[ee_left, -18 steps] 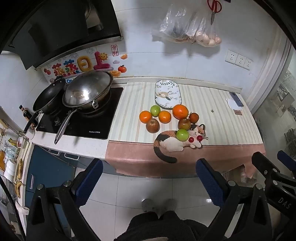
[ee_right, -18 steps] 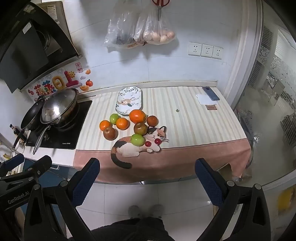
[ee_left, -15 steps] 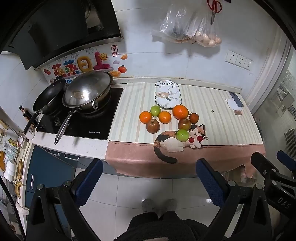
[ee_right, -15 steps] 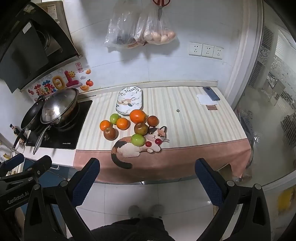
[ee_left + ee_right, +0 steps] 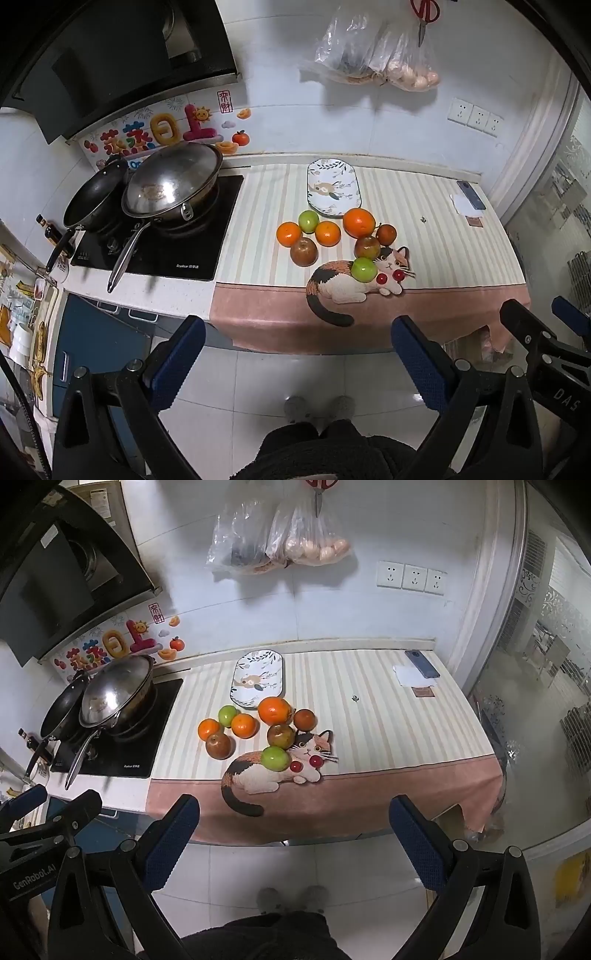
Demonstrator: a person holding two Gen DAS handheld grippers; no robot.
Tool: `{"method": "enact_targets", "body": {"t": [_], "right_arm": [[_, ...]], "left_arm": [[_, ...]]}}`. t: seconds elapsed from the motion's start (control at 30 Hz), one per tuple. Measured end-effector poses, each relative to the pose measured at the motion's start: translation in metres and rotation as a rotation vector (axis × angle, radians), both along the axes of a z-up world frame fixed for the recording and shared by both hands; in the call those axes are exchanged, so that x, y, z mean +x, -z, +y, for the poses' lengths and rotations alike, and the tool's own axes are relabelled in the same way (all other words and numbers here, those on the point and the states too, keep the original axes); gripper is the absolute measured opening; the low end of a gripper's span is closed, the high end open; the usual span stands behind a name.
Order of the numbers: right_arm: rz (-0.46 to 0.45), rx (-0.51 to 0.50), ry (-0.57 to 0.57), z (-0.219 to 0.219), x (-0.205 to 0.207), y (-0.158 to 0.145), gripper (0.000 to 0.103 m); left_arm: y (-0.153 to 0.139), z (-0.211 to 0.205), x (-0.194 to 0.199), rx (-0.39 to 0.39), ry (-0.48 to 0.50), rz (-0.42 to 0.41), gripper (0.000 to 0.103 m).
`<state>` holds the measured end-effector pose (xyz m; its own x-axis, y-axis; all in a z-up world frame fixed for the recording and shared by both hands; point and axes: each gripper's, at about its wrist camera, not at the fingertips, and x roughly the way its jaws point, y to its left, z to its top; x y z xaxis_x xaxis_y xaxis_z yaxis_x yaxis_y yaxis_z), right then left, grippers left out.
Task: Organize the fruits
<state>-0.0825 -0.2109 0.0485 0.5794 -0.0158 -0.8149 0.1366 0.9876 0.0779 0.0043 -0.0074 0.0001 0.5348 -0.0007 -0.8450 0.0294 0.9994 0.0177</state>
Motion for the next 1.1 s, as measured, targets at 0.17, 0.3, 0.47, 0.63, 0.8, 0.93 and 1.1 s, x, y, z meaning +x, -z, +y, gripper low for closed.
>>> {"method": "enact_targets", "body": {"t": [0.17, 0.3, 0.47, 0.63, 0.8, 0.93, 1.1], "right_arm": [[0.0, 0.003, 0.0, 0.0, 0.0, 0.0, 0.103], [0.003, 0.003, -0.002, 0.002, 0.005, 0.001, 0.103], [0.0, 0.001, -0.002, 0.005, 0.009, -0.001, 0.103], [-0.003, -0.005, -0.001, 0.008, 0.01, -0.002, 0.103], [-0.005, -0.008, 0.0, 0.01, 0.01, -0.003, 0.103], [-0.007, -0.009, 0.0, 0.009, 0.01, -0.003, 0.103], [-0.005, -0.008, -0.002, 0.01, 0.01, -0.003, 0.103]], "left_arm": [[0.0, -0.001, -0.001, -0.001, -0.001, -0.001, 0.103], [0.0, 0.005, 0.002, -0.006, -0.001, -0.002, 0.103], [-0.001, 0.006, 0.002, -0.007, -0.001, -0.004, 0.103], [-0.002, 0.007, 0.002, -0.012, 0.001, -0.006, 0.103], [-0.002, 0.006, 0.002, -0.011, 0.0, -0.006, 0.103], [-0.002, 0.006, 0.002, -0.01, -0.003, -0.007, 0.103], [-0.003, 0.007, 0.002, -0.009, -0.002, -0.006, 0.103]]}}
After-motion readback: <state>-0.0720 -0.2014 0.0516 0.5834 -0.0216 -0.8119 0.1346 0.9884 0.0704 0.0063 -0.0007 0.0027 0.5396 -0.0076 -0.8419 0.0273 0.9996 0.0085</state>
